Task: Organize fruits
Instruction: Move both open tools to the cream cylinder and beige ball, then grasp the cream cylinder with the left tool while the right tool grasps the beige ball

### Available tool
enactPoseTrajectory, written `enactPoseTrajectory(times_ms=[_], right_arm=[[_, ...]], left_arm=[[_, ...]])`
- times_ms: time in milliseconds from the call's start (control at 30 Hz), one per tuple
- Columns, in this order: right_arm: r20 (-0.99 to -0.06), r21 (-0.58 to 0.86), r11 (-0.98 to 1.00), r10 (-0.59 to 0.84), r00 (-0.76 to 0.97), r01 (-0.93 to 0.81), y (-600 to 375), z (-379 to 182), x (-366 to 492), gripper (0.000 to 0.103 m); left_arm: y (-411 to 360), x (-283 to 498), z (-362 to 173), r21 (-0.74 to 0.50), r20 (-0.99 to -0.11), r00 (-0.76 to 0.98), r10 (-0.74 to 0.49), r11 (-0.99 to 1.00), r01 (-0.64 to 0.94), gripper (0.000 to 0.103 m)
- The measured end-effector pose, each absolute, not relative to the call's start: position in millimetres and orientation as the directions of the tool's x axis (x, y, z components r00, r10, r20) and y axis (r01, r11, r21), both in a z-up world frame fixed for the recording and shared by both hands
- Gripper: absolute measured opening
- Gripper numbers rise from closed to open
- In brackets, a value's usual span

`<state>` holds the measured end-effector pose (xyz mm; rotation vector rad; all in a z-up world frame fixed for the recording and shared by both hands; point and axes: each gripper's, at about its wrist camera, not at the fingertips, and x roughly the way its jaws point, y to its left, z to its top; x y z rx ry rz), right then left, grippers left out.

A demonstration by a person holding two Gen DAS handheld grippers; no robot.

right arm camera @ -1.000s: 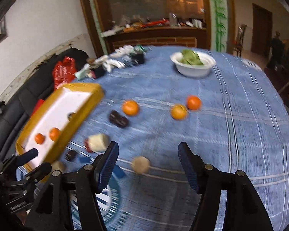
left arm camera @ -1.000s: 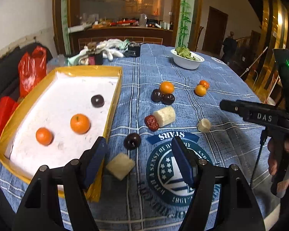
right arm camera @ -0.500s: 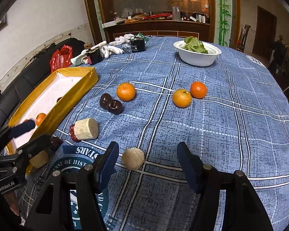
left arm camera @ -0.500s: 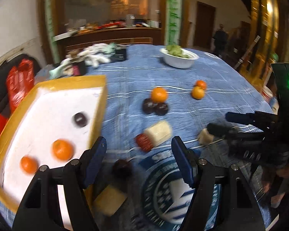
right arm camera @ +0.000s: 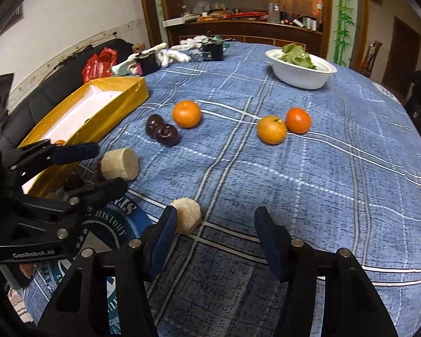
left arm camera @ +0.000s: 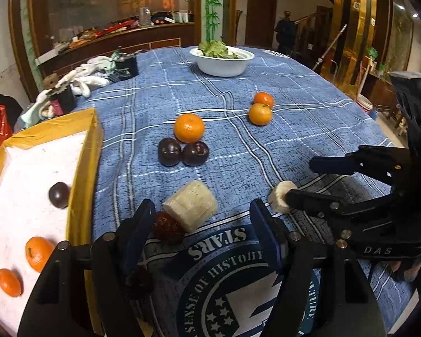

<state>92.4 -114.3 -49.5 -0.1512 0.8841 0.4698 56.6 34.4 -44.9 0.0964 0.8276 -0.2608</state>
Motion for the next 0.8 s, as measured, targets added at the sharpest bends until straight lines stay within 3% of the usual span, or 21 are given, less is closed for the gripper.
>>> enactPoseTrajectory(times_ms=[167, 333, 800], right_arm=[[-0.771, 0.07, 0.875, 0.352, 0.53, -0.479, -106.3, -49.3, 94.8, 0.057], [-0.772, 0.068, 0.863, 0.363, 0.521, -0.5, -97.4, -48.1, 92.7, 0.046], [-0.779, 0.091, 0.84, 0.395, 0.488, -0.534, -93.6, -54.6, 89.2, 0.044]], left_arm=[[38.9, 61.2, -45.9, -0.052, -0.739, 0.637, -0.219, 0.962, 0.27, 0.068], [41.4, 58.1, -42.7, -0.09, -0.734, 0.625, -0.265, 0.95, 0.298, 0.063], [36.4, 71.9, -47.1, -0.108, -0.76, 0.578, -0.299, 0.934, 0.341, 0.065]])
